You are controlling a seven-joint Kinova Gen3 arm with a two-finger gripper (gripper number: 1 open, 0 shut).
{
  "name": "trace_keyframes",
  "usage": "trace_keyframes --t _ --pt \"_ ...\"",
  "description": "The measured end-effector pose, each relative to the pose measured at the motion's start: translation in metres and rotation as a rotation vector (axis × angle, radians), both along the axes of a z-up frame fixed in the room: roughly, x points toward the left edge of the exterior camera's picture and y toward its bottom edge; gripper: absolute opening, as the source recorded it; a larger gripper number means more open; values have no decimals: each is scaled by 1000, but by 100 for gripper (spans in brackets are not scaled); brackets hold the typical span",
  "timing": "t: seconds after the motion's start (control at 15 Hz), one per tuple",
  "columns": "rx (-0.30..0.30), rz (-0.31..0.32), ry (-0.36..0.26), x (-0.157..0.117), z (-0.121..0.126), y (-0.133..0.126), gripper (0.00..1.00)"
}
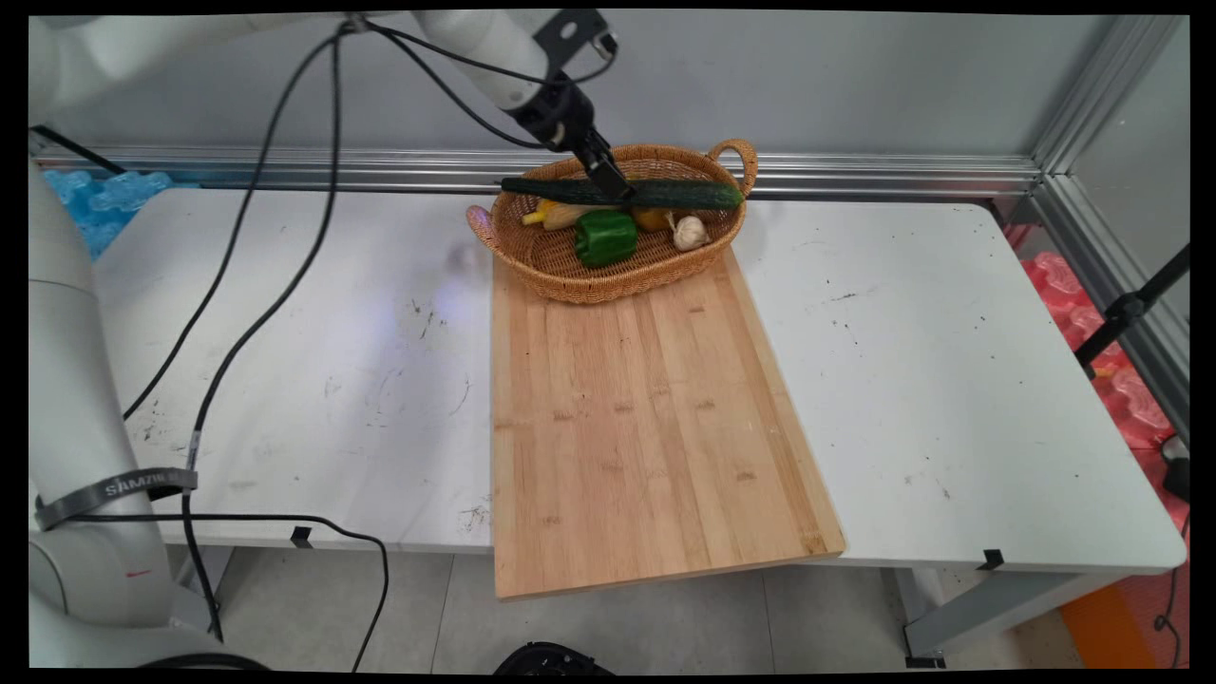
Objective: Pick up the cucumber from the vegetable basket, then place the picked object on the cutting board
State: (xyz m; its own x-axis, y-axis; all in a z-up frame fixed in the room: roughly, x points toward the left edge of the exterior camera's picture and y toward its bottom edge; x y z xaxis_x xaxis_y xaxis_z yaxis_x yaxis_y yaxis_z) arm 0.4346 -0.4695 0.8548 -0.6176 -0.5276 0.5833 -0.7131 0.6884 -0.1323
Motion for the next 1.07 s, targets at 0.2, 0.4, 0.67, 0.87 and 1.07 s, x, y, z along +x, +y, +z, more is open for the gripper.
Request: trace_keyframes --t 0.2,0.4,0.67,0.87,1.07 --pt "3 -23 -26 -13 -15 -20 100" --pt "8 -50 -47 -22 -26 -34 100" --pt "23 -101 -72 -29 -34 -43 0" --pt "27 -147 -93 -31 -32 -46 0" --pt "21 -187 -112 -31 -22 -45 0"
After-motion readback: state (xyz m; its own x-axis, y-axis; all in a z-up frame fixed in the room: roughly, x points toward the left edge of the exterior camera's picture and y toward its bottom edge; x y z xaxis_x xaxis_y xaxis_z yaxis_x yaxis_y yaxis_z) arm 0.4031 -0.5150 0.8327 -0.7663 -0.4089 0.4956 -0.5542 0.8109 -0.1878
